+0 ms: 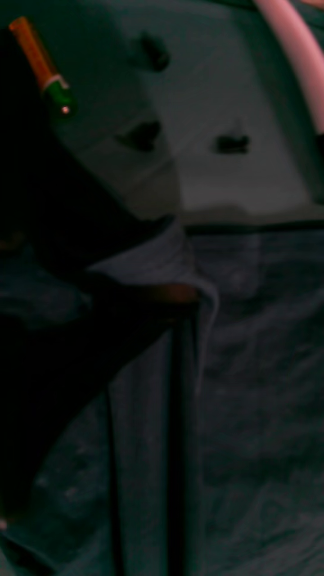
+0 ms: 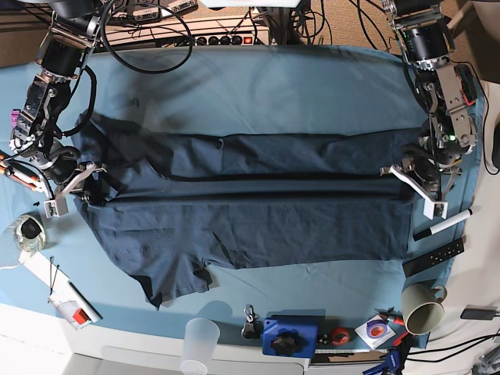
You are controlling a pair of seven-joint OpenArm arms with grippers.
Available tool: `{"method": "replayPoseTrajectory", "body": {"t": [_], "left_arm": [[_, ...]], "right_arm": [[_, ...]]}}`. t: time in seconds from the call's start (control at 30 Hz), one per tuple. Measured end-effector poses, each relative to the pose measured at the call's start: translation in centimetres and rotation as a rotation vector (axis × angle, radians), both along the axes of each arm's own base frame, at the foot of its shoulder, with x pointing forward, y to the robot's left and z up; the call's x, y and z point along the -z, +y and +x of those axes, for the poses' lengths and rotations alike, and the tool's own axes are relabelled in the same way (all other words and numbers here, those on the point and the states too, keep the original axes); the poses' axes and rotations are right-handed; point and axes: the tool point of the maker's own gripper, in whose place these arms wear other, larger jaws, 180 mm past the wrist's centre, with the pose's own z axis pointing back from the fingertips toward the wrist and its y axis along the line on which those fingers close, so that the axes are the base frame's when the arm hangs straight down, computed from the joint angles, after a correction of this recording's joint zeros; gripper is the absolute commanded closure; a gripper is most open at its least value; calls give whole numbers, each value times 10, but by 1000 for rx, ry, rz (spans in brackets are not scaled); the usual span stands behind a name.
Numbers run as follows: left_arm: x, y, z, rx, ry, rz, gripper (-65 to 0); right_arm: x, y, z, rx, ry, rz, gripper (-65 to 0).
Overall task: Fold the T-shirt properly
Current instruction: 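Carry the shoulder edge toward the hem with both grippers, folding the shirt, then open both grippers to release the folded edge and raise them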
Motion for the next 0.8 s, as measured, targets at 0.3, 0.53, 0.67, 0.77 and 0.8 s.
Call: {"method": "replayPoseTrajectory", "body": {"t": [0.3, 0.53, 0.67, 0.77, 0.8], "left_arm": [[3, 0, -3, 2, 18, 0, -45], [0, 13, -1, -25, 21, 35, -218], [-3, 23, -1, -22, 70, 58, -218], [-14, 27, 8, -21, 55, 44, -218], [-18, 26, 11, -19, 54, 33, -218]], "right_arm": [[0, 0, 0, 0, 1, 0, -18], [-3, -14, -1, 33, 8, -31, -173], [-20, -26, 2, 34, -20, -24, -173], [-40, -38, 6, 52, -61, -21, -173], [-45, -39, 6, 57, -70, -14, -173]]}}
